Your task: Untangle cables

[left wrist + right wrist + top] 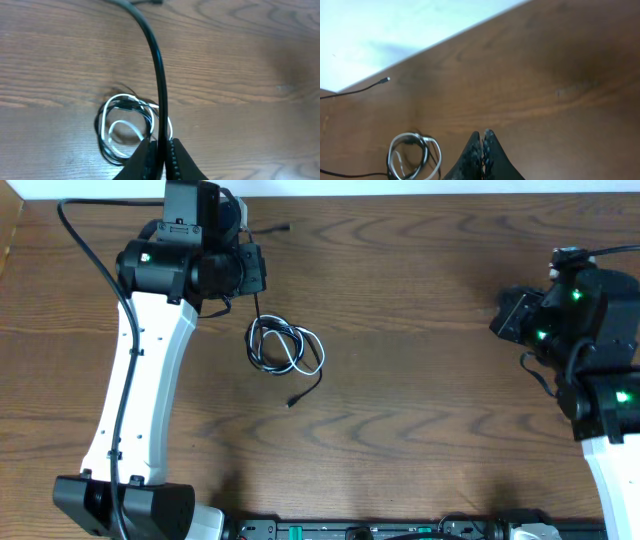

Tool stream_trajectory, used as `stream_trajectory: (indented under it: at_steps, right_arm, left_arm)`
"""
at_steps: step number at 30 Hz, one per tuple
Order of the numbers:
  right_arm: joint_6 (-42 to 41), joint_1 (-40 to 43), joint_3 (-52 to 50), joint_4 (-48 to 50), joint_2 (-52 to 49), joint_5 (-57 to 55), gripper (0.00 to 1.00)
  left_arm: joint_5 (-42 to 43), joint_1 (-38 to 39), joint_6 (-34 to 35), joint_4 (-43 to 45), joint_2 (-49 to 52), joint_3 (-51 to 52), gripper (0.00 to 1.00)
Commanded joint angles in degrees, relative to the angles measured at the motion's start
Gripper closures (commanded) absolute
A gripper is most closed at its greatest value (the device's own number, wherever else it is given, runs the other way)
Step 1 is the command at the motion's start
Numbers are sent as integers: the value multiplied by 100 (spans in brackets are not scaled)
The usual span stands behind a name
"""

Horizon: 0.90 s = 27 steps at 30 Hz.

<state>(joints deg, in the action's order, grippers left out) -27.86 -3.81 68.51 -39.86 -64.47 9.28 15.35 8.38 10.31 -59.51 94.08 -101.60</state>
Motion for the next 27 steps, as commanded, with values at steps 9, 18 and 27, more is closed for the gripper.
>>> stream_trajectory:
  at_steps: [9,18,27]
  right_arm:
    - [223,46,37,-352,-341,149,67]
    - [372,46,37,-660,-363,4,47]
    - [407,46,31,-994,-664,-35,54]
  left_arm:
    - [258,1123,-170,68,411,160,51]
    - [-800,1709,-621,-44,1045,168,27]
    - [-1095,1440,-612,-46,1349,326,27]
